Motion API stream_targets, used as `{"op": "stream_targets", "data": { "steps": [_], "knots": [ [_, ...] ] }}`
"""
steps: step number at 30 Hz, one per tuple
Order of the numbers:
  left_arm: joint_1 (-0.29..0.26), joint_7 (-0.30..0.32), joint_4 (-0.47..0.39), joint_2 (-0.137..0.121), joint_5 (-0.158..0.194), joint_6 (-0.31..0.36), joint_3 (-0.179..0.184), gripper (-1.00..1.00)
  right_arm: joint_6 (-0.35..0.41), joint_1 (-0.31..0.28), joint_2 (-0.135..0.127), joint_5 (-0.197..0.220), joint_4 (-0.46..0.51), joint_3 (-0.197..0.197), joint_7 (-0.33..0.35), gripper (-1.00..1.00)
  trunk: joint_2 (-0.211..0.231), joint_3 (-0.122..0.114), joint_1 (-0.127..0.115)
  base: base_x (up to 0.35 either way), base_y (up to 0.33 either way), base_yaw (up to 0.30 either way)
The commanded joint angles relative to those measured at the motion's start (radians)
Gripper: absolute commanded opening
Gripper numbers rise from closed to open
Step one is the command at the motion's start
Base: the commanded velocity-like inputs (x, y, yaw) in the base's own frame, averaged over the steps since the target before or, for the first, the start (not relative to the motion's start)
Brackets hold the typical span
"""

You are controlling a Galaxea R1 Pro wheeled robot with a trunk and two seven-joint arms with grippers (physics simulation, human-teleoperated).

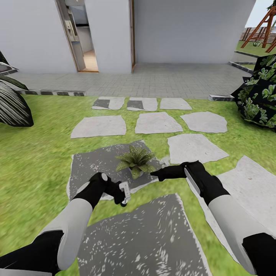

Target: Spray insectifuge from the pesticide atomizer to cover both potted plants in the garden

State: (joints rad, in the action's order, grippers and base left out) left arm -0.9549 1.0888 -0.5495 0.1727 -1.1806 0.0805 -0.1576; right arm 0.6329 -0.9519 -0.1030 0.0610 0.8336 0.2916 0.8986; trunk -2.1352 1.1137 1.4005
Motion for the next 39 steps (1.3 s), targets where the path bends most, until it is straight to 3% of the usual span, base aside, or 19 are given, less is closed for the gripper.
{"op": "stream_targets", "data": {
  "steps": [1,4,6,13,18,21,27,32,35,39],
  "knots": [
    [-0.001,0.006,-0.001,0.002,0.009,0.008,-0.008,-1.0,0.007,-0.001,0.005,0.006,0.001,0.003,-0.001,-1.0,0.0,0.001,0.0,0.0,0.0,0.0],
    [-0.001,0.006,-0.001,0.002,0.055,0.008,-0.007,-1.0,0.007,-0.001,0.025,0.006,0.001,0.003,-0.002,-1.0,0.0,0.001,0.0,0.0,0.0,0.0],
    [-0.001,0.006,-0.002,0.002,0.066,0.008,-0.006,-1.0,0.007,-0.001,0.031,0.006,0.001,0.003,-0.002,-1.0,0.0,0.001,0.0,0.0,0.0,0.0],
    [-0.001,0.011,-0.036,0.002,0.073,0.01,-0.004,-1.0,0.007,-0.001,0.038,0.006,0.001,0.003,-0.003,-1.0,0.0,0.001,0.0,0.0,0.0,0.0],
    [-0.001,0.013,-0.038,0.002,0.084,0.01,-0.004,-1.0,0.007,-0.001,0.065,0.005,0.001,0.003,-0.003,-1.0,0.0,0.001,0.0,0.0,0.0,0.0],
    [-0.001,0.013,-0.039,0.002,0.125,0.01,-0.002,-1.0,0.007,-0.001,0.068,0.005,0.001,0.003,-0.003,-1.0,0.0,0.001,0.0,0.0,0.0,0.0],
    [-0.001,0.017,-0.064,0.002,0.145,0.01,-0.002,-1.0,0.007,-0.001,0.069,0.005,0.001,0.003,-0.003,-1.0,0.0,0.001,0.0,0.0,0.0,0.0],
    [-0.001,0.061,-0.097,0.002,0.195,0.01,-0.001,-1.0,0.007,-0.001,0.069,0.005,0.001,0.003,-0.003,-1.0,0.0,0.001,0.0,0.0,0.0,0.0],
    [-0.001,0.067,-0.101,0.002,0.219,0.011,0.017,-1.0,0.007,-0.001,0.069,0.005,0.001,0.003,-0.003,-1.0,0.0,0.001,0.0,0.0,0.0,0.0],
    [-0.001,0.066,-0.102,0.002,0.23,0.047,0.091,-1.0,0.007,-0.001,0.07,0.005,0.001,0.003,-0.003,-1.0,0.0,0.001,0.0,0.0,0.0,0.0]
  ]
}}
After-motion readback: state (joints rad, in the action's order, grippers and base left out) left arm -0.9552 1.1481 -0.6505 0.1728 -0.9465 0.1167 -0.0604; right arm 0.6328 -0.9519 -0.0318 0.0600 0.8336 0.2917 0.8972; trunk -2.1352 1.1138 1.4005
